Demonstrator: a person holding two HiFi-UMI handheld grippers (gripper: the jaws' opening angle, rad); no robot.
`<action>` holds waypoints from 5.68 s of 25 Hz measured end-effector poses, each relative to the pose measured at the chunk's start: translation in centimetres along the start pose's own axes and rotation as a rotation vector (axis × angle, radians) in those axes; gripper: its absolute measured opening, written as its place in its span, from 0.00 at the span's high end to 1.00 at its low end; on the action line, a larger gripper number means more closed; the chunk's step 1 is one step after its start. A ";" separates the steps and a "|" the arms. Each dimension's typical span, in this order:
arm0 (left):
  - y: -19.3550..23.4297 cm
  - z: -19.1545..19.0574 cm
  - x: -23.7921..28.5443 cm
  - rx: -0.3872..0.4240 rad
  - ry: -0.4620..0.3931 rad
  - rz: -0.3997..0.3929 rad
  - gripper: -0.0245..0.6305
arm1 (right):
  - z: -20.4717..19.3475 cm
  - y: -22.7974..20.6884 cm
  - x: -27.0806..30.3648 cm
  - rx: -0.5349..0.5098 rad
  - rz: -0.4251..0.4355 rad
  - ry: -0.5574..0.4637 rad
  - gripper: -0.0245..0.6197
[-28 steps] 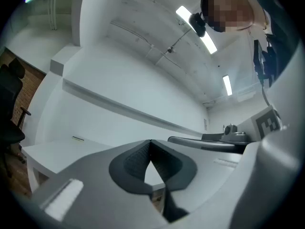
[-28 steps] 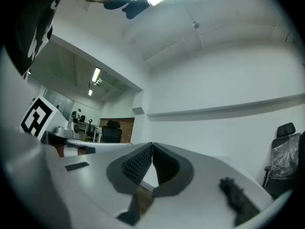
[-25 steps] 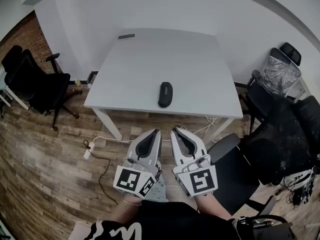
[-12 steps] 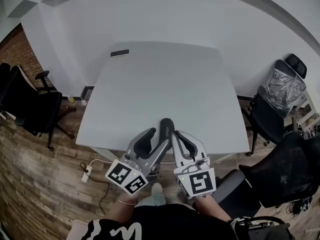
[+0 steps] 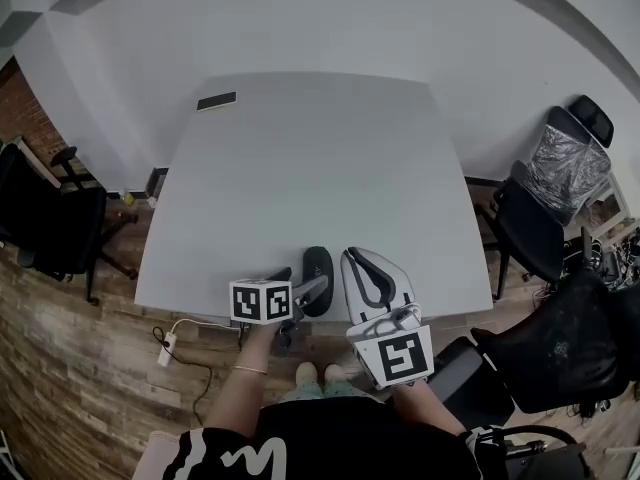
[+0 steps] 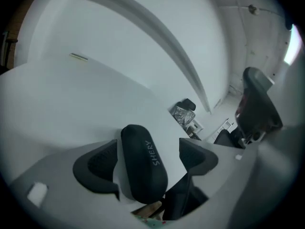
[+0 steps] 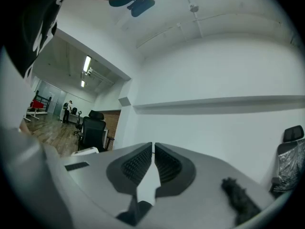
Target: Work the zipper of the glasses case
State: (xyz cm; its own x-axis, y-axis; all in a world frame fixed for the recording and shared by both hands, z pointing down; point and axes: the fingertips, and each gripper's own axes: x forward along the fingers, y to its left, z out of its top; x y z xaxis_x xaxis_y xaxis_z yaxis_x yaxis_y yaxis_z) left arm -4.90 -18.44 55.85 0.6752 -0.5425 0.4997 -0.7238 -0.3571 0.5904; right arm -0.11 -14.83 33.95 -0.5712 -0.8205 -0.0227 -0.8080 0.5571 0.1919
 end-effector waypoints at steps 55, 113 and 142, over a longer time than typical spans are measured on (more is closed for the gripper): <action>-21.4 15.4 -14.1 0.881 -0.333 -0.301 0.56 | 9.8 -5.5 1.0 -0.294 -0.071 -0.259 0.95; -16.1 15.5 -9.7 0.881 -0.380 -0.485 0.56 | 8.3 -2.9 5.1 -0.650 0.038 -0.121 0.95; -18.8 19.3 -13.7 0.699 -0.584 -0.656 0.56 | 4.4 -0.9 5.2 -0.398 0.100 -0.112 0.95</action>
State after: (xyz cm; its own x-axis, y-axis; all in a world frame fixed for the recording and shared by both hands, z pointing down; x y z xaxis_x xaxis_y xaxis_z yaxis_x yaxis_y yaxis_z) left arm -3.27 -18.97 25.66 0.9178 -0.3002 -0.2597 -0.2970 -0.9534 0.0525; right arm -3.00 -19.04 29.31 -0.6737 -0.7338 -0.0875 -0.6416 0.5220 0.5620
